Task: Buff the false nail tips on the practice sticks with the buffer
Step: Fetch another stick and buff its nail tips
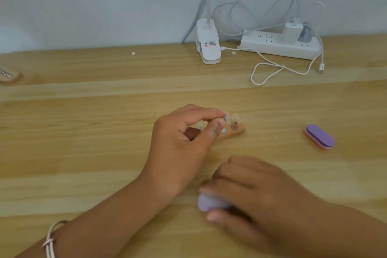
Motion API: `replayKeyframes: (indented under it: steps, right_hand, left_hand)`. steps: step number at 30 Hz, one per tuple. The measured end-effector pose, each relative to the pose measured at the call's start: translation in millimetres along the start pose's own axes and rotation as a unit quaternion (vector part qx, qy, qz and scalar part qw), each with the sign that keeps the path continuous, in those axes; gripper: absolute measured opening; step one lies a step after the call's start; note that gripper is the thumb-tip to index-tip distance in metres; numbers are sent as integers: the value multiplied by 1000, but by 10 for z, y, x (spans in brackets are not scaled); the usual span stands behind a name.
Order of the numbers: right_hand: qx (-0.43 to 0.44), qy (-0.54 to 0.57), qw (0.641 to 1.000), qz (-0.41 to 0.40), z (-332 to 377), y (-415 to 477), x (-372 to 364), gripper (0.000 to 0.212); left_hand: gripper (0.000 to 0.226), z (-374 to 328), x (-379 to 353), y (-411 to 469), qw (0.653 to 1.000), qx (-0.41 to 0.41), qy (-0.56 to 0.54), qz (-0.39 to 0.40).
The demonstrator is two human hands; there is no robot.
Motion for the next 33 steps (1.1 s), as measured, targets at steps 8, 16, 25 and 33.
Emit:
replayKeyframes:
  steps: [8, 16, 25, 33]
  right_hand:
    - [-158, 198, 931, -262, -727, -208, 502, 27]
    - [-108, 95, 957, -251, -541, -158, 551, 20]
    - [-88, 59, 965, -240, -457, -148, 504, 22]
    - [-259, 108, 927, -248, -949, -261, 584, 20]
  left_hand:
    - [15, 59, -56, 5, 997, -3, -71, 33]
    - [10, -16, -132, -25, 993, -22, -87, 77]
    - [8, 7, -141, -7, 991, -10, -105, 78]
    - [10, 65, -118, 9, 985, 28, -151, 75]
Point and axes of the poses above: each hand's wrist, its own y-axis towards the middle knuckle, its own x-axis out of the back of the hand, z = x × y, the point moved 9 cm from there along y, towards the middle knuckle, and after that the axes turned 10 degrees about z, right-handed, at the moved point
